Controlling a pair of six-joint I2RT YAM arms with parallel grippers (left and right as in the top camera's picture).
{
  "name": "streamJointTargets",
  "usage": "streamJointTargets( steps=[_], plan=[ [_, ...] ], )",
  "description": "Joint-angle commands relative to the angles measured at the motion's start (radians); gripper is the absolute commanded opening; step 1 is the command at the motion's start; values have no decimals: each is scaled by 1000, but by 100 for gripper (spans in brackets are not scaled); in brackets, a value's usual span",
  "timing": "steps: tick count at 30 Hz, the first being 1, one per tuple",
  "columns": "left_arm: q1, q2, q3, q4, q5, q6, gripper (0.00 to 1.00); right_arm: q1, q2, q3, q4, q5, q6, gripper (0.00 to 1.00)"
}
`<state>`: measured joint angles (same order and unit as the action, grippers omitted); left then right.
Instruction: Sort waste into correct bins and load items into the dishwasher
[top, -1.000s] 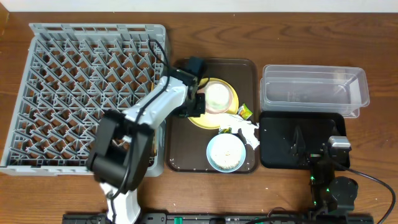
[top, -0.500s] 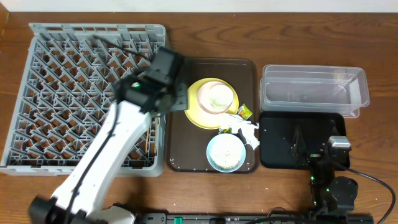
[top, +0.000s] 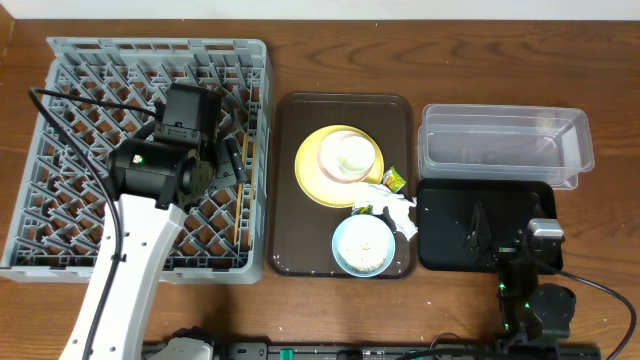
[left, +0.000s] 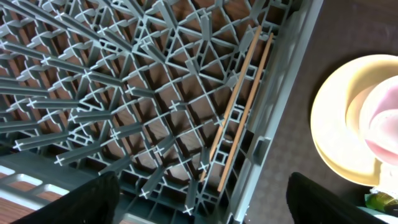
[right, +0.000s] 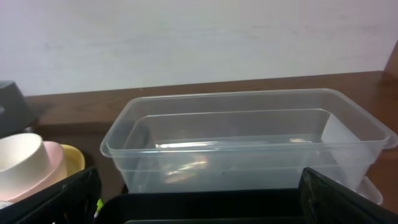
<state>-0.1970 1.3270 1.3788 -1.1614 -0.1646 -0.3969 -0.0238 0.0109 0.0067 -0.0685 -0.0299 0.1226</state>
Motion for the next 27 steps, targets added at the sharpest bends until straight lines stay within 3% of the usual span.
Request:
streamJointTargets(
  steps=[1, 6, 9, 14, 20, 27],
  plan=[
    [5, -1, 0, -5, -20, -5, 88, 10, -5, -1, 2, -61, 78, 99],
    [5, -1, 0, -5, -20, -5, 89, 10, -5, -1, 36, -209, 284, 99],
    [5, -1, 0, -5, -20, -5, 89, 10, -4, 14, 33, -338, 281, 99],
    [5, -1, 0, -4, -19, -6, 90, 10, 44, 157, -213, -370, 279, 99],
    [35, -3, 0, 26, -134, -6, 91, 10, 254, 460, -520, -378, 121, 99],
    [309, -3, 0, -48, -169, -89, 98, 12, 623, 799, -856, -379, 61, 99]
  ],
)
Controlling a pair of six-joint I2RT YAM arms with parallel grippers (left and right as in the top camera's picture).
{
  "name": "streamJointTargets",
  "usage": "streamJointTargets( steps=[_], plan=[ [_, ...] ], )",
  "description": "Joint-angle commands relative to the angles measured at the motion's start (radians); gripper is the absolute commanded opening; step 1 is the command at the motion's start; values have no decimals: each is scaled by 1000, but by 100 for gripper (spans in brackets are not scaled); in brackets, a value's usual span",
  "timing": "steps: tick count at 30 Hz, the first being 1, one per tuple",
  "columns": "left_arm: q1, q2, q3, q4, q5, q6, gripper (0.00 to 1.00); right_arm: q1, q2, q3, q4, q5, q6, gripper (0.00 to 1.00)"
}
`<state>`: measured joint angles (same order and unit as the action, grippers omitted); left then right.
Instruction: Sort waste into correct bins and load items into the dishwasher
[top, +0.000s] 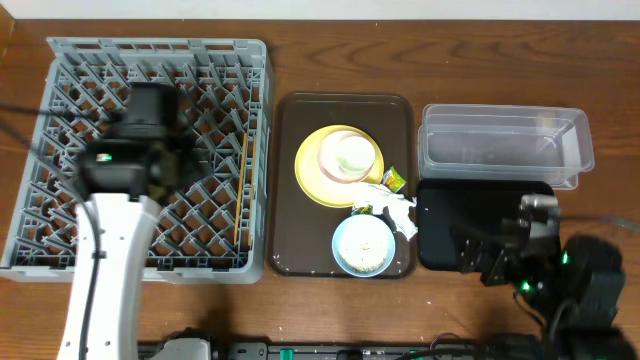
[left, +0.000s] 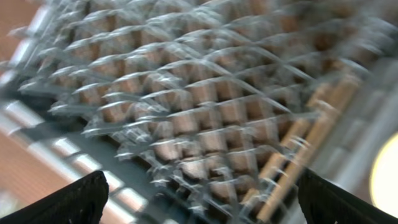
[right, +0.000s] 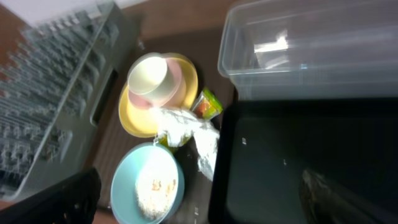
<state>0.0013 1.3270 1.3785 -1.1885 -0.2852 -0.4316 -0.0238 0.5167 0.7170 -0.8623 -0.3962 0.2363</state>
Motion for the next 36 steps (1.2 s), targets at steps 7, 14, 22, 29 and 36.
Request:
streamJointTargets(
  steps=[7, 14, 22, 29, 36],
  plan=[
    [428, -3, 0, -72, 13, -65, 99, 17, 332, 157, -16, -367, -90, 99],
    [561, -3, 0, -72, 58, -64, 99, 256, 415, 158, -40, -8, -30, 83],
    [564, -3, 0, -72, 57, -64, 99, 618, 560, 158, -21, 367, 158, 9],
    [564, -3, 0, -72, 57, -64, 99, 828, 718, 158, 114, 394, 171, 25],
    [564, -3, 0, -72, 57, -64, 99, 1003, 848, 158, 241, 408, 155, 29]
  ],
)
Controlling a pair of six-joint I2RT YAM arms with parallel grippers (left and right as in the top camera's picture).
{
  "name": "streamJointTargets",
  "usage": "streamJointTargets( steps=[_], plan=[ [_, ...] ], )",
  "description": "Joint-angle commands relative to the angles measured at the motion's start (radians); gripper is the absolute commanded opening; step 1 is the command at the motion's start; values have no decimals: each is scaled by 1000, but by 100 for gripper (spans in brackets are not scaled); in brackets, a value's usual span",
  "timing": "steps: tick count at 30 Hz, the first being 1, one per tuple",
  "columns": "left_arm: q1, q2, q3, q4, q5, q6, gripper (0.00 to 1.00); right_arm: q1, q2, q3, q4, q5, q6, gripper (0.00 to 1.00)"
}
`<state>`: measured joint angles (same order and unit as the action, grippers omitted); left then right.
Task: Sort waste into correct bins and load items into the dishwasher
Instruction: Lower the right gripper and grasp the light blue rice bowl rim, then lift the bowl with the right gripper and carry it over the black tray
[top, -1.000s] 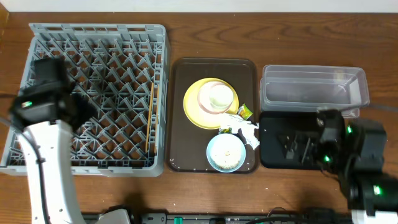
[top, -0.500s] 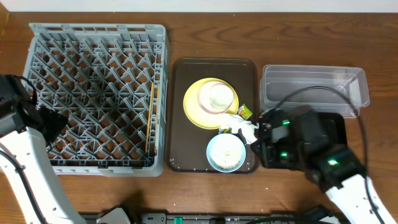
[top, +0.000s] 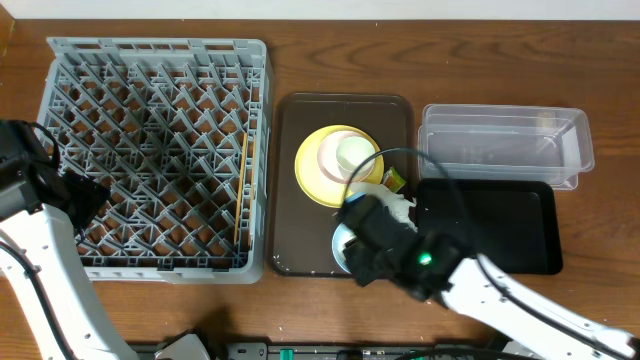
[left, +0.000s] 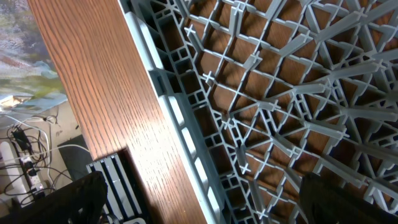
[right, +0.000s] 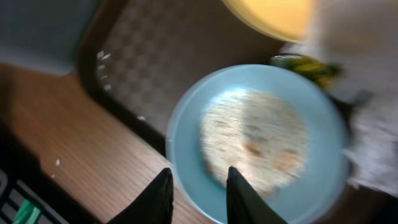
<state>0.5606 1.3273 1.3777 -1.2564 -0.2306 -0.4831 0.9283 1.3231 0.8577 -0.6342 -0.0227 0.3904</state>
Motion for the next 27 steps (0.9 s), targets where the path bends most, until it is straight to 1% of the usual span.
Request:
streamJointTargets(
  steps=[1, 4, 9, 14, 16, 17, 19, 20, 27],
  plan=[
    [5, -3, 1, -4, 3, -13, 99, 69, 64, 18, 20, 51, 1, 30],
    [5, -3, 1, -4, 3, -13, 99, 111, 132, 18, 40, 97, -15, 31],
    [5, -3, 1, -4, 3, -13, 99, 132, 224, 18, 75, 101, -40, 30],
    [5, -3, 1, -4, 3, -13, 99, 132, 241, 18, 81, 101, -39, 27],
    [5, -3, 1, -4, 3, -13, 99, 132, 238, 18, 81, 93, -39, 24],
    [5, -3, 1, -4, 3, -13, 99, 132, 238, 18, 81, 85, -34, 20],
    [5, -3, 1, -4, 3, -13, 100, 132, 237, 19, 81, 72, -27, 6],
    [5, -3, 1, -4, 3, -12, 99, 133, 237, 20, 81, 66, -28, 2],
    [5, -3, 1, -4, 3, -13, 99, 133, 237, 20, 77, 61, -28, 1]
  ],
)
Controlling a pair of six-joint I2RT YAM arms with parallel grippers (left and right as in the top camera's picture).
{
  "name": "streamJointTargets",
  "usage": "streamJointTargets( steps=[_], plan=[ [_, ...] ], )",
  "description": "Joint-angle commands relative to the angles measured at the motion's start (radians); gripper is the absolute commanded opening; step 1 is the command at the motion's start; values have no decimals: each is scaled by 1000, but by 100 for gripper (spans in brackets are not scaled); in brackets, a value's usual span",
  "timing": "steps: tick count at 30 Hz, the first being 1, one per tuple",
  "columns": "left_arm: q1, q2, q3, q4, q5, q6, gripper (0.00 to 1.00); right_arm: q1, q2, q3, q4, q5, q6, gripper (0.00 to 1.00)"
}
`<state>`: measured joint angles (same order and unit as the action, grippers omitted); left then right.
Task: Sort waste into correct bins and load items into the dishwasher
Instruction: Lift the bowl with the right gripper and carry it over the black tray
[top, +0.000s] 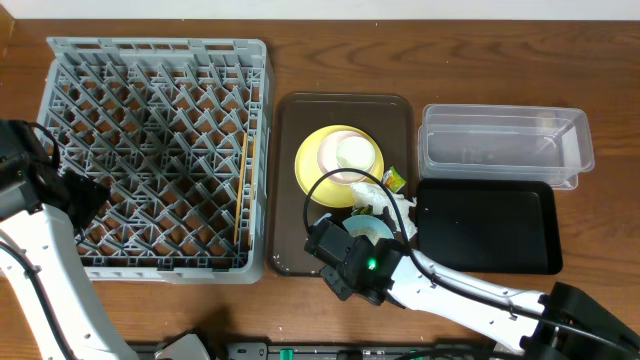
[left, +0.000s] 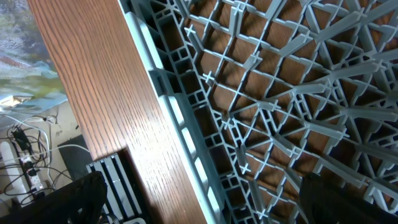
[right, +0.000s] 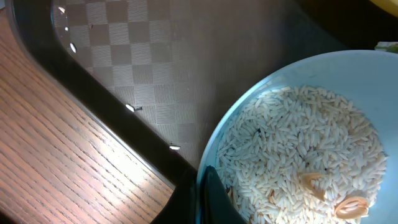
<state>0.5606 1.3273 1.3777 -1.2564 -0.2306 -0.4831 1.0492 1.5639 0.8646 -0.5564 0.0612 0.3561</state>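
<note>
A light blue bowl (right: 231, 124) of rice and scraps sits at the front of the brown tray (top: 290, 180). My right gripper (right: 202, 186) is shut on its near-left rim, one finger inside and one outside. From overhead, the right arm covers most of the bowl (top: 372, 227). Farther back on the tray, a yellow plate (top: 312, 165) carries a pink bowl and white cup. Crumpled white paper (top: 398, 206) and a green wrapper (top: 394, 180) lie beside it. My left gripper (left: 199, 205) is open over the left edge of the grey dish rack (top: 150, 150).
Two wooden chopsticks (top: 240, 190) lie in the rack along its right wall. A clear plastic bin (top: 505, 145) stands at the back right, with a black bin (top: 485, 225) in front of it. Bare wooden table (right: 62, 155) runs along the tray's front edge.
My right gripper, then open just above the blue bowl, has come down and shut on the bowl's near-left rim. The left arm has not moved.
My left gripper was open over the rack's right side by the chopsticks, and the right arm was parked by the black bin. Then the left was over the rack's middle and the right faced the tray. Later the left was at the rack's left edge and the right above the bowl, now gripping it.
</note>
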Motion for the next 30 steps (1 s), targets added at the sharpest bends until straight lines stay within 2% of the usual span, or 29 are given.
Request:
streamJointTargets(
  steps=[1, 10, 17, 24, 30],
  plan=[
    [5, -3, 1, -4, 3, -13, 99, 12, -4, 13, -2, -26, 6, 1],
    [5, -3, 1, -4, 3, -13, 100, 8, -59, 67, -21, -25, 6, 1],
    [5, -3, 1, -4, 3, -13, 100, -48, -158, 193, -194, -7, 6, 1],
    [5, -3, 1, -4, 3, -13, 100, -172, -249, 245, -333, -2, 34, 1],
    [5, -3, 1, -4, 3, -13, 100, -369, -353, 245, -376, -120, 36, 1]
  ],
)
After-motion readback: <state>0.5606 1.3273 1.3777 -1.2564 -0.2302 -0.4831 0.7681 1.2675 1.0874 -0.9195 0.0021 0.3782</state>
